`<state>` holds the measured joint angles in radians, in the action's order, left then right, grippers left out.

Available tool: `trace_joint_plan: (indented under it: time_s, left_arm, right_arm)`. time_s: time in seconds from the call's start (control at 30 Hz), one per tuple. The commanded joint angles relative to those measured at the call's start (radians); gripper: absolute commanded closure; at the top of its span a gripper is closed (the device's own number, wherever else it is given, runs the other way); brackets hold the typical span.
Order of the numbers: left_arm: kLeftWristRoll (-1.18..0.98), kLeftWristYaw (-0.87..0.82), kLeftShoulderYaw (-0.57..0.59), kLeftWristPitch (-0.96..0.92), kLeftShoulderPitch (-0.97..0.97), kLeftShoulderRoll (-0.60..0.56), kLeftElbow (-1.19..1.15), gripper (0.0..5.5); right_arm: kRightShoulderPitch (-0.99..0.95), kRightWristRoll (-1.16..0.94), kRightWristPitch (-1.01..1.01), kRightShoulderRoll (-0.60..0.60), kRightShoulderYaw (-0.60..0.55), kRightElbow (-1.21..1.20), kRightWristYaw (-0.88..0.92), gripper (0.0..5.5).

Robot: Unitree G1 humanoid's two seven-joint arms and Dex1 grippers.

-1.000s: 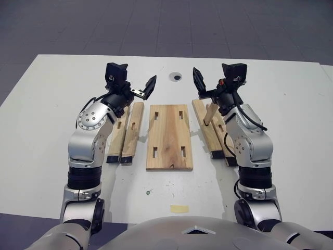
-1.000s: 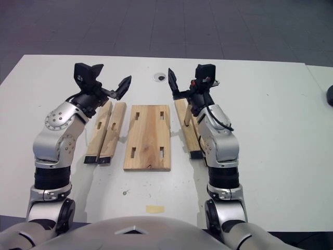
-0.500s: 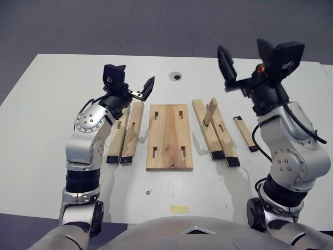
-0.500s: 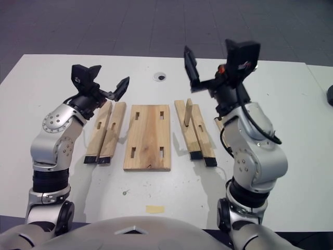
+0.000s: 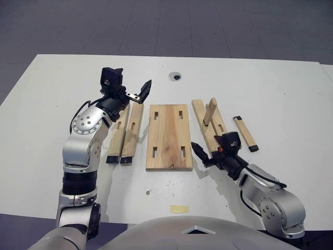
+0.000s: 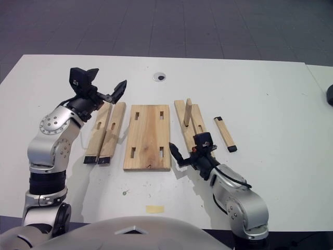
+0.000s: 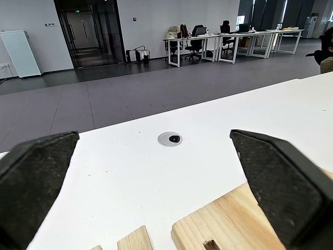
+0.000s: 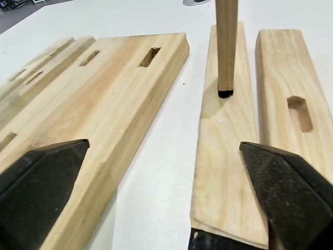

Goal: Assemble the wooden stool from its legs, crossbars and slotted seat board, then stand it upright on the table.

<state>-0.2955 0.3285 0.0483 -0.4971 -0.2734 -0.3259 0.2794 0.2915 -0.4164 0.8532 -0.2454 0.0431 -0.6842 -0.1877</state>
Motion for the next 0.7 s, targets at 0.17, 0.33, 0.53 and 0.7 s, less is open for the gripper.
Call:
trace_joint_plan:
  time_s: [0.17,0.33,0.53,0.7]
  left_arm:
    - [0.024,-0.009,-0.012,-0.001,0.006,0.001,-0.004,0.10]
    - [0.036,-0.009,-0.017,0.003,0.014,0.008,-0.008,0.10]
    - [0.044,-0.013,-0.017,0.012,0.011,0.013,-0.021,0.10]
    - [0.053,-0.009,-0.025,0.002,0.013,0.003,-0.019,0.10]
  right_arm:
    - [0.028,0.062,-0.023,-0.029,0.009,0.054,0.018,0.11]
    - [0.018,0.105,-0.014,-0.067,0.037,0.069,0.002,0.11]
    - [-0.059,0.183,-0.060,-0.066,0.056,0.113,0.026,1.02]
    - [-0.036,0.216,-0.027,-0.104,0.053,0.134,0.012,1.89]
